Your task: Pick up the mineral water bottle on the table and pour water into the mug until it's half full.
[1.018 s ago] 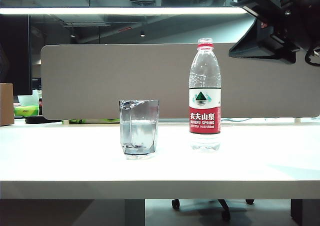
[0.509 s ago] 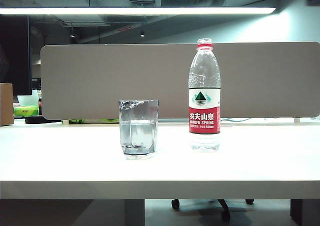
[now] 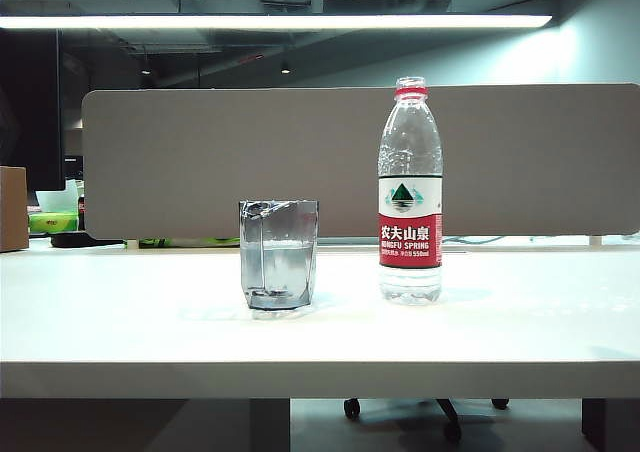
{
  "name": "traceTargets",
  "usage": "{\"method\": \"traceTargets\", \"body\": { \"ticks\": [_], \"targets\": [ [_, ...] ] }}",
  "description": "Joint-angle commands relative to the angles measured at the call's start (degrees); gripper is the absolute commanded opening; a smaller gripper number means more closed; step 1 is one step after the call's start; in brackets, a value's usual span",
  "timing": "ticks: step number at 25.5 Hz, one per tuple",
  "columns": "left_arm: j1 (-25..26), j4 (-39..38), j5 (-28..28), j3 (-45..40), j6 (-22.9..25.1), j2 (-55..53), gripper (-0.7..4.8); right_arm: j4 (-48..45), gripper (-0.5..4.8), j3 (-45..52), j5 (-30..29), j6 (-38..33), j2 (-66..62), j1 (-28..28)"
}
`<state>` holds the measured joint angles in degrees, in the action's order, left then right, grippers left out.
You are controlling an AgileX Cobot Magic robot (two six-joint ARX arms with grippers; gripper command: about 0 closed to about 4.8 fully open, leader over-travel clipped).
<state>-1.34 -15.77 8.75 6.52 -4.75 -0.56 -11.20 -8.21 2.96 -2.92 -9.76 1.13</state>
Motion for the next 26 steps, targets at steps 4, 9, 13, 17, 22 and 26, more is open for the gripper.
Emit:
{"method": "traceTargets", "body": {
  "ticks": [4, 9, 13, 17, 22, 26],
  "targets": [
    [0.0, 0.3, 0.1, 0.2, -0.2, 0.0, 0.21, 2.9, -0.01, 6.5, -0.2, 0.2, 6.3, -0.1],
    [0.0, 0.3, 0.1, 0.2, -0.2, 0.0, 0.21, 12.6, -0.01, 8.1, 0.6, 0.4, 9.2, -0.1],
    [0.0, 0.3, 0.1, 0.2, -0.2, 0.0, 0.21, 17.7, -0.01, 8.1, 1.8, 0.4, 9.7, -0.2],
    [0.0, 0.3, 0.1, 0.2, -0.2, 0.0, 0.21, 21.2, -0.01, 8.1, 1.8, 0.4, 9.6, -0.1],
    [0.0, 0.3, 0.1, 0.2, -0.2, 0.0, 0.21, 21.3, -0.01, 8.1, 1.8, 0.4, 9.6, -0.1],
    [0.0, 0.3, 0.1, 0.2, -0.2, 0.0, 0.21, 21.3, -0.01, 8.1, 1.8, 0.4, 9.6, -0.1]
  ]
}}
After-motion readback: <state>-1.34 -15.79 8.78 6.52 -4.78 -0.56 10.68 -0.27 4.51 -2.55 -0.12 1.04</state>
